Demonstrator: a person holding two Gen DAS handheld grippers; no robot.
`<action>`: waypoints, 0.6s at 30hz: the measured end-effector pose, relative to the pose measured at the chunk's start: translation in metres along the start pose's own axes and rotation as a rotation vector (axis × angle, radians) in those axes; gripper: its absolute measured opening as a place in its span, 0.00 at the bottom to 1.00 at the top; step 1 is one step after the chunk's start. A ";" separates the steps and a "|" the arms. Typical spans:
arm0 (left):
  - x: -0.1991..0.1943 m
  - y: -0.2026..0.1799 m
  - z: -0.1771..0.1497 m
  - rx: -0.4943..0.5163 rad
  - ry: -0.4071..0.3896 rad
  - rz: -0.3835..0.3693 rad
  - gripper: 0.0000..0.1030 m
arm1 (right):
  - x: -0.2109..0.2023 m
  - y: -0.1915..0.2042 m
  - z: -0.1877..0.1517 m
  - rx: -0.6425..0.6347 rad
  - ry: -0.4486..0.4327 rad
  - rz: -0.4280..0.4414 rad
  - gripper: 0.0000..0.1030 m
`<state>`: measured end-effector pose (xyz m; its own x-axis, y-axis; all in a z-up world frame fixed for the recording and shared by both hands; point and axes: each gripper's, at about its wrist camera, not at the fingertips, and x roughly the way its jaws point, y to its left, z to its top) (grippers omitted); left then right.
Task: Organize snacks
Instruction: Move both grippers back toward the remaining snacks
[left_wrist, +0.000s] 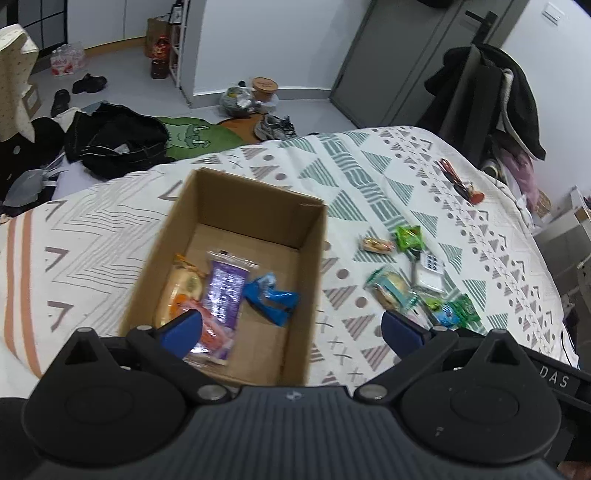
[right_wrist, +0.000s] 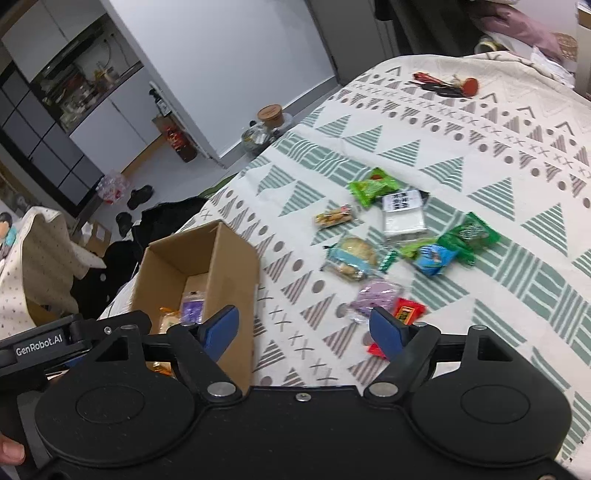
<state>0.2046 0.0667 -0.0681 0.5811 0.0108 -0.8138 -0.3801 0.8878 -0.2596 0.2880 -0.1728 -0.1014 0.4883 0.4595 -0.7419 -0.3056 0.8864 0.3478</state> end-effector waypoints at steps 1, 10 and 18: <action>0.001 -0.003 -0.001 0.004 0.002 -0.003 1.00 | -0.001 -0.004 0.000 0.006 -0.001 -0.004 0.75; 0.010 -0.028 -0.008 0.038 0.028 -0.025 1.00 | -0.004 -0.039 -0.006 0.054 0.004 -0.022 0.76; 0.022 -0.052 -0.014 0.083 0.052 -0.008 1.00 | -0.006 -0.066 -0.006 0.084 0.001 -0.026 0.76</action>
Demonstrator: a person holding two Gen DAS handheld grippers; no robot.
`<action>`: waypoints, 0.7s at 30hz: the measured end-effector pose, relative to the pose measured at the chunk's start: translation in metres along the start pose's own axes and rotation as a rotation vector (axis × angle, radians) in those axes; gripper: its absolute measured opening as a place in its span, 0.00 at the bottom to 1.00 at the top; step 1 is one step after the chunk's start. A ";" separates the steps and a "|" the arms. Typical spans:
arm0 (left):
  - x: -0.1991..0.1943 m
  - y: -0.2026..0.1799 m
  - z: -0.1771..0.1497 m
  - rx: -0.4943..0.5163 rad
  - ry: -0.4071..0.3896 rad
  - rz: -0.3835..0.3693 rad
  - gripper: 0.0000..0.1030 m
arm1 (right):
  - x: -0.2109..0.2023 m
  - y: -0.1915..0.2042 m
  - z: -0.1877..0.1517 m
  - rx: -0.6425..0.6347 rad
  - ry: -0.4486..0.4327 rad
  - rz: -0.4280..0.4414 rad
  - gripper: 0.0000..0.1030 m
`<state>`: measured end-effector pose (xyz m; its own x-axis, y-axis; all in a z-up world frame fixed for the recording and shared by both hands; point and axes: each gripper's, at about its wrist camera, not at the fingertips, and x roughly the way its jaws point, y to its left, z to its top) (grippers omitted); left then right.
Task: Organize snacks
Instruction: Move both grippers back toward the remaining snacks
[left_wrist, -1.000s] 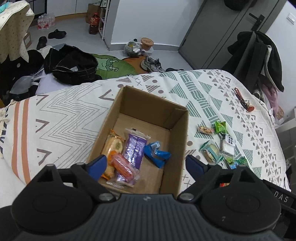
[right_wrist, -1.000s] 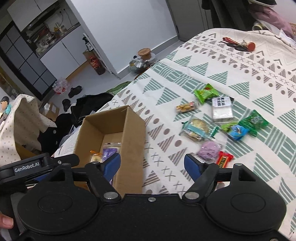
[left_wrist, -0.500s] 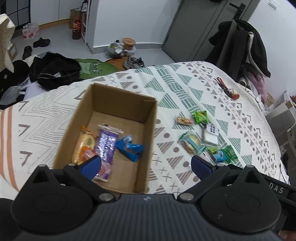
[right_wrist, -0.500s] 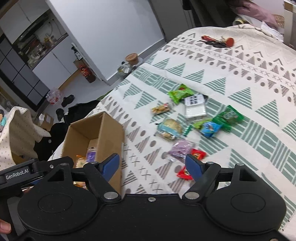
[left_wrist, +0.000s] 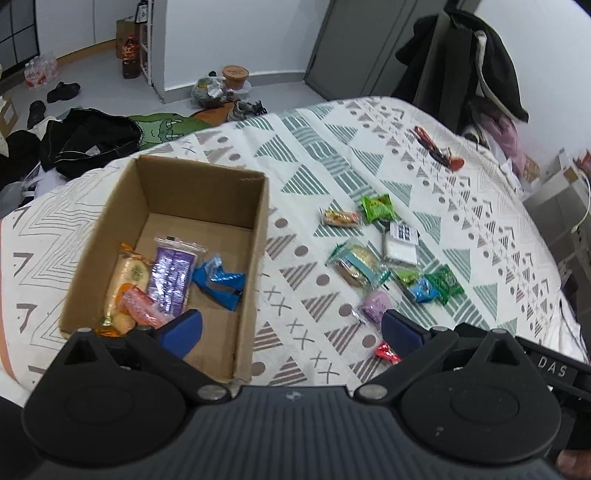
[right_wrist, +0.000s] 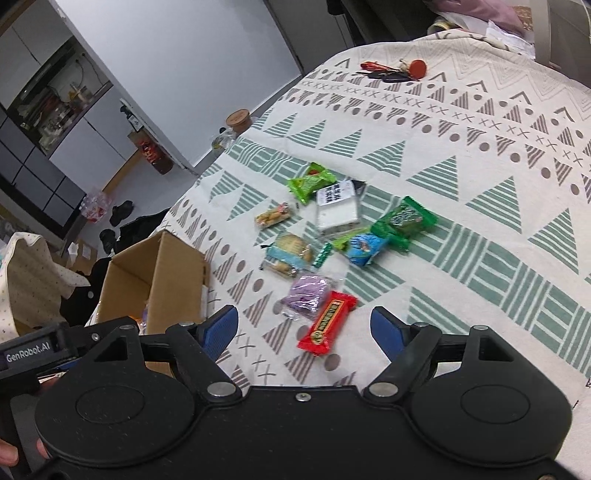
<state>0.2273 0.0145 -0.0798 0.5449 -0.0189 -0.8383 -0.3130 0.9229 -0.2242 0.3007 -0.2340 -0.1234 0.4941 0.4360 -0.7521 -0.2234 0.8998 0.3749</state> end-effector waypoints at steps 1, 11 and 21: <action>0.002 -0.002 0.000 -0.004 0.005 -0.002 1.00 | 0.000 -0.004 0.000 0.002 0.001 -0.002 0.76; 0.021 -0.027 -0.002 0.011 -0.001 -0.035 0.99 | 0.003 -0.035 0.005 0.036 -0.002 -0.024 0.76; 0.057 -0.054 -0.002 0.063 0.031 -0.085 0.92 | 0.031 -0.053 0.008 0.074 0.064 0.009 0.68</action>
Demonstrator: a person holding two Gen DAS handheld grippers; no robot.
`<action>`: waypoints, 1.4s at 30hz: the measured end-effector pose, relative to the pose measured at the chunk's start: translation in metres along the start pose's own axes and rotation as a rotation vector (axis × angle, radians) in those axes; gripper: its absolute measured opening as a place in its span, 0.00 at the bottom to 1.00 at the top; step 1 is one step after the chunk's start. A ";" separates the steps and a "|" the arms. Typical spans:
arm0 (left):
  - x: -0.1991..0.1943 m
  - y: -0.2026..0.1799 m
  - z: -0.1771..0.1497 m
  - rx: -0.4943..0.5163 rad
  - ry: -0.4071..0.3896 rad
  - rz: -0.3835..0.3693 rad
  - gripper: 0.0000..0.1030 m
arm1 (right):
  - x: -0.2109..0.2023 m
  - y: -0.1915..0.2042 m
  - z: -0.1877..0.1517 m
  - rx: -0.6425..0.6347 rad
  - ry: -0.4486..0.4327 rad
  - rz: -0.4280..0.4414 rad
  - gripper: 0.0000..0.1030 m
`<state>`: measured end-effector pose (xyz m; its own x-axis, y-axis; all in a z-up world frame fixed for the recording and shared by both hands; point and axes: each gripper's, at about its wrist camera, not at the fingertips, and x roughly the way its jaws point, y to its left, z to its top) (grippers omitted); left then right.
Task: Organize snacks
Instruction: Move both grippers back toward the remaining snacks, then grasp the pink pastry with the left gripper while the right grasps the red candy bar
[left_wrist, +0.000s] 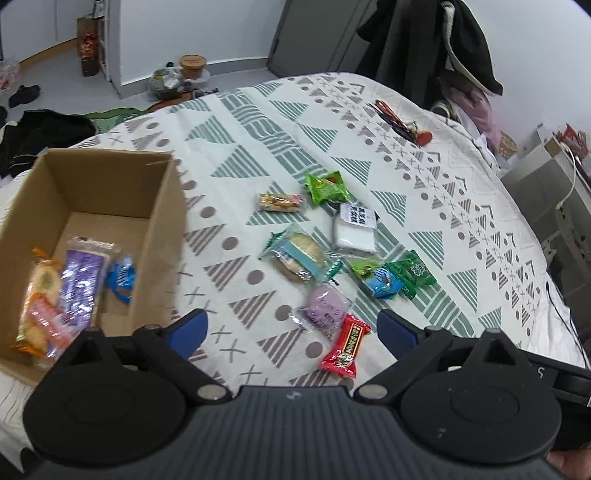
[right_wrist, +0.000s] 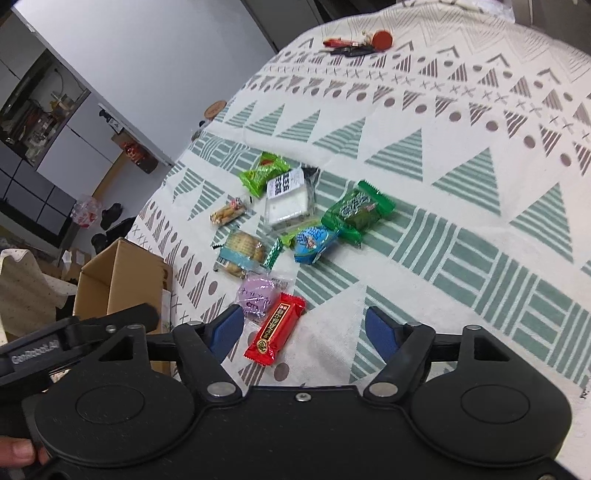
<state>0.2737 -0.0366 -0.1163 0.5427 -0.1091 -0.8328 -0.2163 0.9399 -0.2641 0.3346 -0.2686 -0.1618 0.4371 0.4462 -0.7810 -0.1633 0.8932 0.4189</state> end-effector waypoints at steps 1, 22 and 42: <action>0.004 -0.001 0.000 0.003 0.006 -0.004 0.90 | 0.003 0.000 0.000 0.001 0.009 0.006 0.66; 0.063 0.002 0.014 0.034 0.115 -0.028 0.55 | 0.083 0.001 -0.001 0.052 0.170 0.088 0.22; 0.115 -0.033 0.009 0.107 0.190 0.015 0.47 | 0.050 -0.030 0.010 -0.007 0.148 -0.060 0.22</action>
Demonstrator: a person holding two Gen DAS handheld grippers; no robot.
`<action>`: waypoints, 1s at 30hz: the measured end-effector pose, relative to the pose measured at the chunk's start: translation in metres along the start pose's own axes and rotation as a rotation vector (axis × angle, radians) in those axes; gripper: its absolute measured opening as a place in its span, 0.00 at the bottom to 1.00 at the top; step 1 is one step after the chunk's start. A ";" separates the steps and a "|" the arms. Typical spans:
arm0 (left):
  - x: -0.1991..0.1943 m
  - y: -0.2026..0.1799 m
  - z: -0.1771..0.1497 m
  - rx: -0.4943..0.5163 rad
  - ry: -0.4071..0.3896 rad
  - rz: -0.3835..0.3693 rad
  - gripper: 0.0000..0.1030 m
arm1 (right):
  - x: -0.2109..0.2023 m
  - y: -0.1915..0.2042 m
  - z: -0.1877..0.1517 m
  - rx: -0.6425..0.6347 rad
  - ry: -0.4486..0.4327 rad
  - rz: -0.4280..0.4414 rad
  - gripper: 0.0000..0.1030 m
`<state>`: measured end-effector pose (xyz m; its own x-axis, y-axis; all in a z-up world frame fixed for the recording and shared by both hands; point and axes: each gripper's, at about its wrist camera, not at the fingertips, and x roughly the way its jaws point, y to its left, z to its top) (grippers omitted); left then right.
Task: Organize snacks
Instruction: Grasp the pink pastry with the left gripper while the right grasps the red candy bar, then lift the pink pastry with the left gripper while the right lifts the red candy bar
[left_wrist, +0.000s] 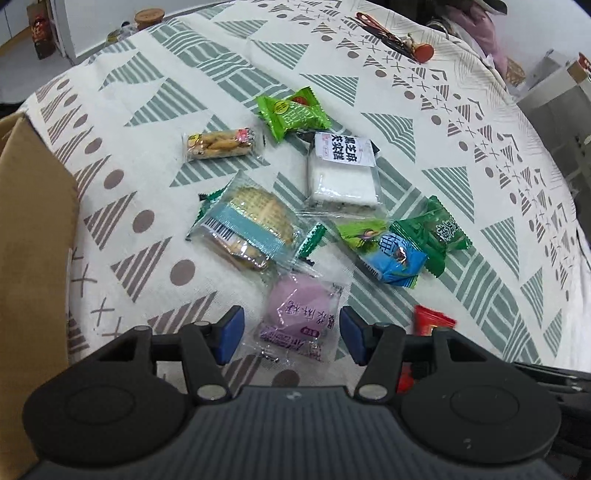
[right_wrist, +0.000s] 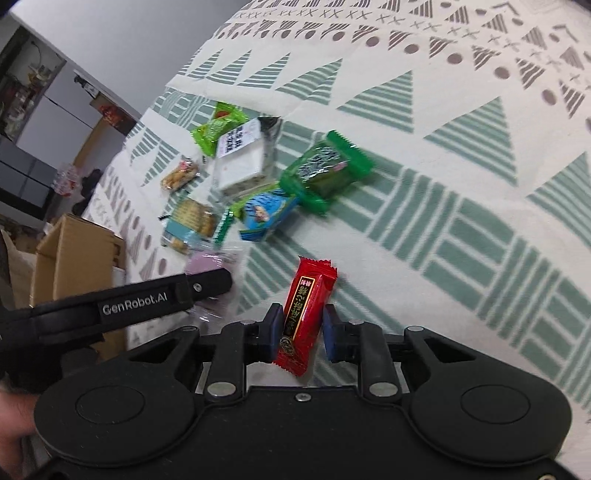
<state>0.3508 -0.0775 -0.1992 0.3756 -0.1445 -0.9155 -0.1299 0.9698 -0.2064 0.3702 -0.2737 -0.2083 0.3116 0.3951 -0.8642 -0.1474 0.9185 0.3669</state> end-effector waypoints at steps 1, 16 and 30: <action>0.000 0.000 0.000 0.003 -0.001 0.010 0.45 | -0.002 -0.001 0.000 -0.004 0.001 -0.010 0.22; -0.043 0.013 -0.005 -0.010 -0.028 -0.057 0.28 | 0.005 0.010 -0.006 0.004 -0.010 -0.122 0.21; -0.104 0.051 -0.022 -0.032 -0.104 -0.082 0.27 | -0.041 0.060 -0.024 -0.040 -0.086 -0.085 0.21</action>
<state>0.2850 -0.0177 -0.1216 0.4794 -0.1999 -0.8545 -0.1234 0.9487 -0.2912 0.3257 -0.2357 -0.1591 0.4034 0.3176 -0.8582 -0.1541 0.9480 0.2784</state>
